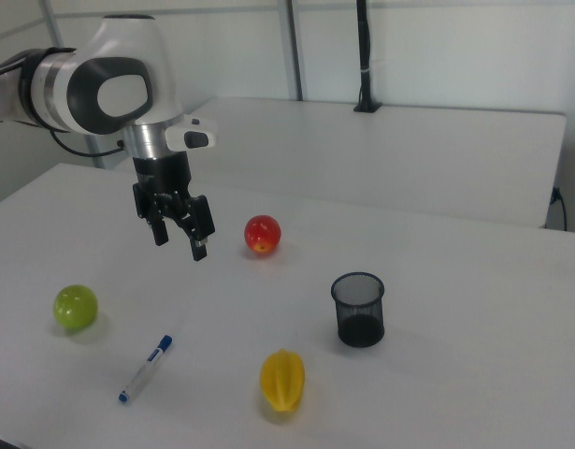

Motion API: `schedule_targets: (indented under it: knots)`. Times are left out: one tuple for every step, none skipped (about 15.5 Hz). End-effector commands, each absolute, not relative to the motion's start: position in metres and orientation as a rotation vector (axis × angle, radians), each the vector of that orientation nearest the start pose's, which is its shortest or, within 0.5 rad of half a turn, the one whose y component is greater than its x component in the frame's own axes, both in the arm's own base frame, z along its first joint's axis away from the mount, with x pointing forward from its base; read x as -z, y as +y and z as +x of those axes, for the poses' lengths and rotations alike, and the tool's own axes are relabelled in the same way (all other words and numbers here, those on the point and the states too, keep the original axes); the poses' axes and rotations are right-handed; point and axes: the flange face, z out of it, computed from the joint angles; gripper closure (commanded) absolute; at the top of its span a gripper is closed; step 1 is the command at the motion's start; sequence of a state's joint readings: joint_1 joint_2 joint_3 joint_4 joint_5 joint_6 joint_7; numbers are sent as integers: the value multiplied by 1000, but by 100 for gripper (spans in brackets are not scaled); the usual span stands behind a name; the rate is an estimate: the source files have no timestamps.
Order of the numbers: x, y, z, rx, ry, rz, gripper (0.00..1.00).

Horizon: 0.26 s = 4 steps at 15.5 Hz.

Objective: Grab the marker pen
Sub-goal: 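Carry the held marker away from the cup toward the green apple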

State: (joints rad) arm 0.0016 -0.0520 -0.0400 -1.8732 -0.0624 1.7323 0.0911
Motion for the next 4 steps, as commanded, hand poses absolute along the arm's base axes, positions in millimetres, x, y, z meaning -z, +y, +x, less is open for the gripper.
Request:
schedule_targets:
  knots:
    - [-540,-37,519,-165,238,-3170,0]
    - [-542,-38,519,-170,241,-3170,0]
    - [-542,-38,519,-170,246,-3169,0]
    - [-542,-39,519,-170,248,-3169,0]
